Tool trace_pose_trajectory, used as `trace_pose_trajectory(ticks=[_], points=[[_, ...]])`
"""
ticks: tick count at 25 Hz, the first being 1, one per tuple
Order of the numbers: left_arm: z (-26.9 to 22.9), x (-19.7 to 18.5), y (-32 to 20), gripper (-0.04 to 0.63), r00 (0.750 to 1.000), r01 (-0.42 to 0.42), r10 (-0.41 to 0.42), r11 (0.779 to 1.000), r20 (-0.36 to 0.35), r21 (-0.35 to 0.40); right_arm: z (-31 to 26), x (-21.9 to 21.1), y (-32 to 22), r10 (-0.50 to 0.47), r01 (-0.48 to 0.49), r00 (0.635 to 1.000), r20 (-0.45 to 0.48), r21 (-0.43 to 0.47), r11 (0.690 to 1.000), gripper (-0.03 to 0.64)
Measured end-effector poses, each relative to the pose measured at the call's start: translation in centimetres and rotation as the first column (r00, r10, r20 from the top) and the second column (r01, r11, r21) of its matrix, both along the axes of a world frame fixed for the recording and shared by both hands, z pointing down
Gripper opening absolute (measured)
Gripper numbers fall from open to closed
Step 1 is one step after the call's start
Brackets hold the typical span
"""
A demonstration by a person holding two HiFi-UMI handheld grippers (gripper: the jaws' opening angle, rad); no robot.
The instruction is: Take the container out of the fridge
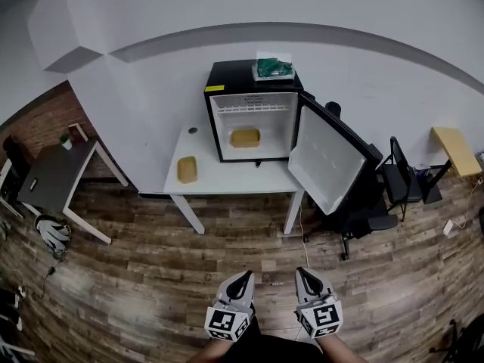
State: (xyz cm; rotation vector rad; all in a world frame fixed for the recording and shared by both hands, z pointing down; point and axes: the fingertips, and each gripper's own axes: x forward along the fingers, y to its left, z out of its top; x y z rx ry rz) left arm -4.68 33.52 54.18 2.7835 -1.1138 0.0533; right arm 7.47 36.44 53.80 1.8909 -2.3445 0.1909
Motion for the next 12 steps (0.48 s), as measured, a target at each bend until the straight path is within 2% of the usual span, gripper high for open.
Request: trace_pose_trajectory(ticks=[5, 12], points=[[-1.1, -0.2, -6.6, 0.017, 0.999, -0.02, 0.022, 0.999, 0.039, -0.031, 0.1, -0.7, -6.4, 0.006, -0.004, 0.999, 0.031, -0.064, 0.998, -0.002], [-2.6, -1.7, -16.6, 0.017, 1.0, -0.001, 0.001, 1.0, 0.019, -0.016, -1.5, -2.1, -15.6, -0.012, 0.012, 1.0, 0.004, -0.059, 0.998, -0.002]])
